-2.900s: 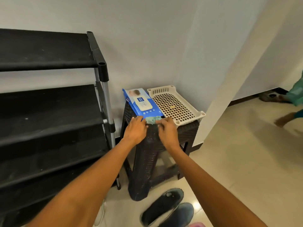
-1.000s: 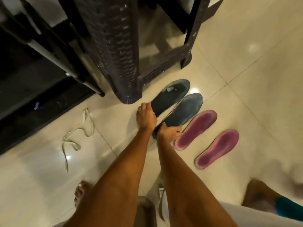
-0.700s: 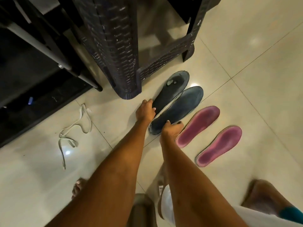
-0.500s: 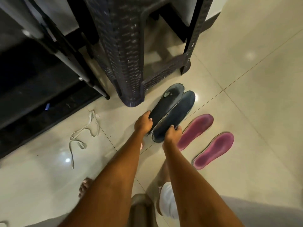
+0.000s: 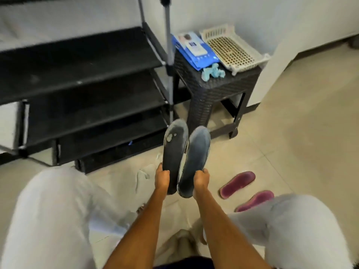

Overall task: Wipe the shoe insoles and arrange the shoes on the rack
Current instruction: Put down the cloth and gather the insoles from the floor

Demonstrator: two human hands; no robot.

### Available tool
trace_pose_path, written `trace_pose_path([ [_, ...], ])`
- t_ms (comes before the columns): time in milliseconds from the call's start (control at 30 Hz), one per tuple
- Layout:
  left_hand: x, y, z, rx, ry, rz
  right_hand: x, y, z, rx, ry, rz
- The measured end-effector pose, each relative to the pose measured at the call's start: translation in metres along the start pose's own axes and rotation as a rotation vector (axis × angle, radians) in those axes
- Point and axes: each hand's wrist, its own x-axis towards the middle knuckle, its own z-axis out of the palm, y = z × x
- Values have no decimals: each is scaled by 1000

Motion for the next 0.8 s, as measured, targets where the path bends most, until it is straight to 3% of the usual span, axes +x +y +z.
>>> trace_pose_path([
  [200,-61,21,-97,-68,182,95,-94,-10,32,16,-164,-75],
  [533,-98,100,-215,-265,302,451,-197,-86,120,-116,-390,-570],
  [667,-88,152,-260,-301,368,551,-223,-133,173,-118,-470,-615],
  [800,-61,200,-305,-245,392,520,-233,-169,226,-178,-544,-613],
])
